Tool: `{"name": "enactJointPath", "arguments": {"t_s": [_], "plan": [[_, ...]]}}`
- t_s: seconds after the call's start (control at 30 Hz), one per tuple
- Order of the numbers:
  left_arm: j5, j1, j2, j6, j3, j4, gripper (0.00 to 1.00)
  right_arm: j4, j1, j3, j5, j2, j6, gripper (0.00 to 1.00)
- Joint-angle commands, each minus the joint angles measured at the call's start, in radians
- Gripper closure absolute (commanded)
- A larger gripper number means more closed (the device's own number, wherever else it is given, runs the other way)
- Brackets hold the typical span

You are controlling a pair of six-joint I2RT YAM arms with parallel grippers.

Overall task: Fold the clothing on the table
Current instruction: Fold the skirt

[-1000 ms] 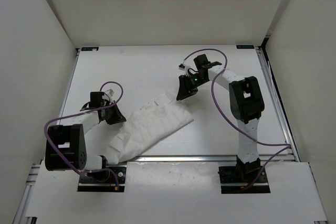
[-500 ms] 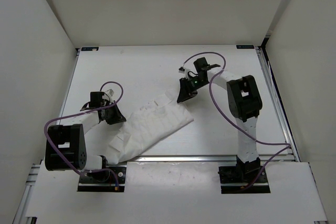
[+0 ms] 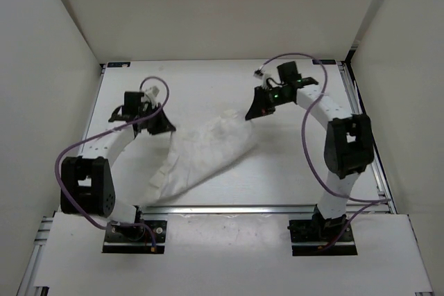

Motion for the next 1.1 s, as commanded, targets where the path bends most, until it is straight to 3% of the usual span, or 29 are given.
{"name": "enactJointPath", "arguments": {"t_s": [0.0,0.27,0.37,0.47,0.63,0.73,0.9,1.07], "plan": [[0.096,-0.052,0.057,-0.042,0.290,0.043,1.00,0.022,-0.112,0.043,0.096,-0.126,0.037,1.00],[0.219,-0.082,0.372,-0.129,0.845,0.039,1.00,0.027,-0.181,0.094,0.282,-0.238,0.065,1.00],[0.289,-0.070,0.380,-0.205,0.900,0.100,1.00,0.008,-0.175,0.131,0.267,-0.252,0.067,1.00],[0.362,-0.047,0.294,-0.288,0.759,0.200,1.00,-0.007,-0.158,0.114,0.246,-0.282,0.054,1.00],[0.365,-0.017,0.052,-0.311,0.328,0.283,1.00,-0.022,-0.117,-0.006,0.216,-0.359,0.051,1.00],[0.342,-0.019,-0.080,-0.294,0.146,0.248,1.00,-0.016,-0.102,-0.118,0.210,-0.417,0.059,1.00],[0.277,-0.115,-0.275,-0.288,-0.083,0.192,1.00,-0.036,-0.108,-0.340,0.186,-0.545,0.116,0.99],[0.192,-0.093,-0.448,-0.357,-0.266,0.140,1.00,0.002,-0.106,-0.507,0.124,-0.588,0.200,1.00]]}}
